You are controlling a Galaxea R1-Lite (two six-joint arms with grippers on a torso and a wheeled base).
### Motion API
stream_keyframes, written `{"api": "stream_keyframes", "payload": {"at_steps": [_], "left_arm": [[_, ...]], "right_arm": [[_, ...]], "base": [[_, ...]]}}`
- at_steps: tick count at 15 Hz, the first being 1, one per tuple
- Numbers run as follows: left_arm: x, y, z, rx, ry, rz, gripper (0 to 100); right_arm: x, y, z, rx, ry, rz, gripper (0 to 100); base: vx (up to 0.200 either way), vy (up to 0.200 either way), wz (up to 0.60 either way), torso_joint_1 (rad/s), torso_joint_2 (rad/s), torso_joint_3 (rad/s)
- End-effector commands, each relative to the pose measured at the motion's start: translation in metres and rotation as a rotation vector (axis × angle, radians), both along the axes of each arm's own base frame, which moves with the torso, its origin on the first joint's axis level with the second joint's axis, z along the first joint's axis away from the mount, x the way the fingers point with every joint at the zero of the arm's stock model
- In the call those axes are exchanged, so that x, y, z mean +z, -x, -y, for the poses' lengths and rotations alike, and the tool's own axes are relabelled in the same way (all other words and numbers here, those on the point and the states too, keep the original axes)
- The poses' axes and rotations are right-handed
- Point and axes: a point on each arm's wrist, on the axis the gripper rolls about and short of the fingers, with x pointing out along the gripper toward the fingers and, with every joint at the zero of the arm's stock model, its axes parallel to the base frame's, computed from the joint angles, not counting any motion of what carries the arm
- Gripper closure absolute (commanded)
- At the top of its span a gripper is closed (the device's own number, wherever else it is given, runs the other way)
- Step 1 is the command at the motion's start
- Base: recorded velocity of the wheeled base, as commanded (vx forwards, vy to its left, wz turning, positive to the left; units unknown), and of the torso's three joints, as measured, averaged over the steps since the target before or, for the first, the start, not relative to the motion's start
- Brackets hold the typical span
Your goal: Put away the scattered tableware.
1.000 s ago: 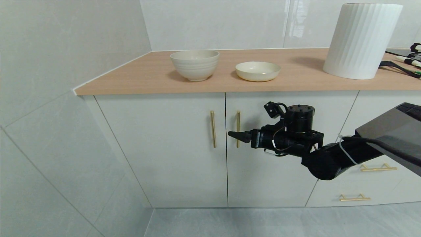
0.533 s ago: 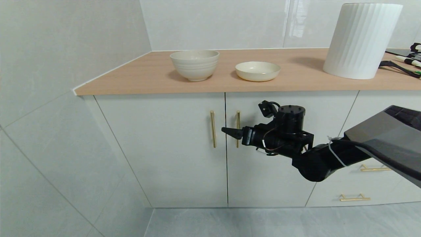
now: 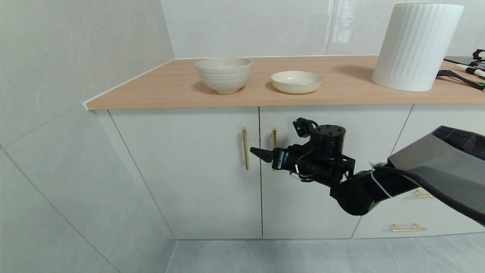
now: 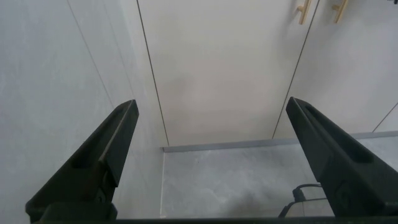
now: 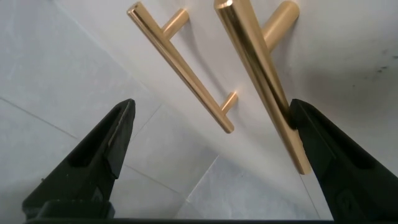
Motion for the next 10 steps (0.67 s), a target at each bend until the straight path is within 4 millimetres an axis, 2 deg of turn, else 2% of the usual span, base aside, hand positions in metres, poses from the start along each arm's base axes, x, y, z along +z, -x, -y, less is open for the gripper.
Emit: {"api": "stream_keyframes", "payload": {"at_steps": [1,5,8,10], "left_arm": [[0.000,0.000,0.000,-0.001,0.000,0.000,0],[0.000,0.000,0.000,-0.001,0.000,0.000,0],[0.000,0.000,0.000,-0.001,0.000,0.000,0],[0.000,0.000,0.000,-0.001,0.000,-0.001,0]], "right_arm": [[0.002,0.003,-0.002,0.007,-0.001,0.000,0],[-0.003,0.016,-0.016,0.021,0.014,-0.011,0],[-0.004,0.030,-0.013,0.025,0.019,-0.005,0],[-0.001,0.044,-0.003,0.028,0.037,0.006,0]], "base": [[0.000,0.000,0.00,0.000,0.00,0.000],[0.000,0.000,0.00,0.000,0.00,0.000],[0.000,0.000,0.00,0.000,0.00,0.000],[0.000,0.000,0.00,0.000,0.00,0.000]]}}
